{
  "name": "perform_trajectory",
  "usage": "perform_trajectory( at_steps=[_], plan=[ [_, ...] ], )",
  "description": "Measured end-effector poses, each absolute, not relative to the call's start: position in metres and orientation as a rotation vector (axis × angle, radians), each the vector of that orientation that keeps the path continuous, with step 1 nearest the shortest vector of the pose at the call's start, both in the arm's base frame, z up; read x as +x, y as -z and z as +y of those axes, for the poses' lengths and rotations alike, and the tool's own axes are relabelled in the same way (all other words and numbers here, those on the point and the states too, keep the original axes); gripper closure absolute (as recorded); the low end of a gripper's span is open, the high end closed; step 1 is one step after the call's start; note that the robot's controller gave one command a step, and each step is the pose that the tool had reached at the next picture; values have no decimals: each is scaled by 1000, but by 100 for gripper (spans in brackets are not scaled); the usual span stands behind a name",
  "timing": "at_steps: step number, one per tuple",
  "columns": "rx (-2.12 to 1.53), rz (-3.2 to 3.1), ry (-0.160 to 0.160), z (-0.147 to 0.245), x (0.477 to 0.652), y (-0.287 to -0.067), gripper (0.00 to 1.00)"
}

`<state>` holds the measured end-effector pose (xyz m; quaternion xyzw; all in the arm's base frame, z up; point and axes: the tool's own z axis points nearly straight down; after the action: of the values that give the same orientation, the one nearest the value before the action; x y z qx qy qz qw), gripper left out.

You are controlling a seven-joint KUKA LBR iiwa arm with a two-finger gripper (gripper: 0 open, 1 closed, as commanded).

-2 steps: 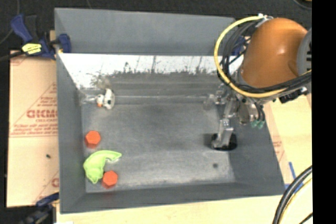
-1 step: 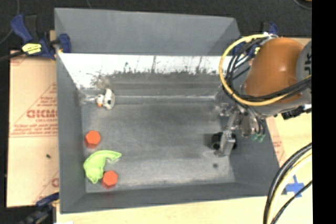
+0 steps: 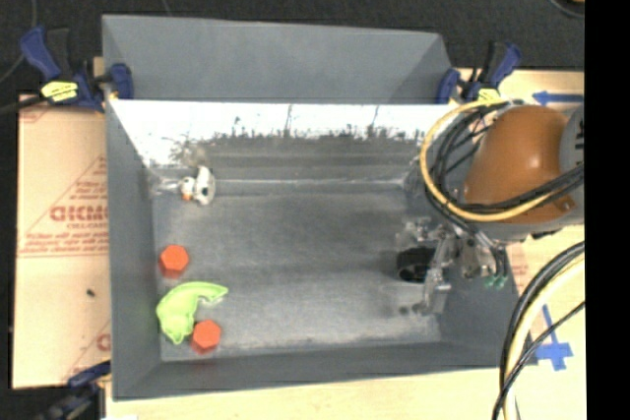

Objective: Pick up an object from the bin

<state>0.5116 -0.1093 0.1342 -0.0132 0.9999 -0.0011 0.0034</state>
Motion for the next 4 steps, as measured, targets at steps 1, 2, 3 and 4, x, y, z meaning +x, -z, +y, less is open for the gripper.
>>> perform_trajectory(
  at_steps=[1, 2, 3, 4],
  plan=[
    [172, 3131, 3, -129, 523, -125, 0],
    [275, 3121, 2, -159, 520, -99, 0],
    [339, 3111, 3, -161, 538, -104, 0],
    [595, 3071, -6, -160, 510, -71, 100]
  ],
)
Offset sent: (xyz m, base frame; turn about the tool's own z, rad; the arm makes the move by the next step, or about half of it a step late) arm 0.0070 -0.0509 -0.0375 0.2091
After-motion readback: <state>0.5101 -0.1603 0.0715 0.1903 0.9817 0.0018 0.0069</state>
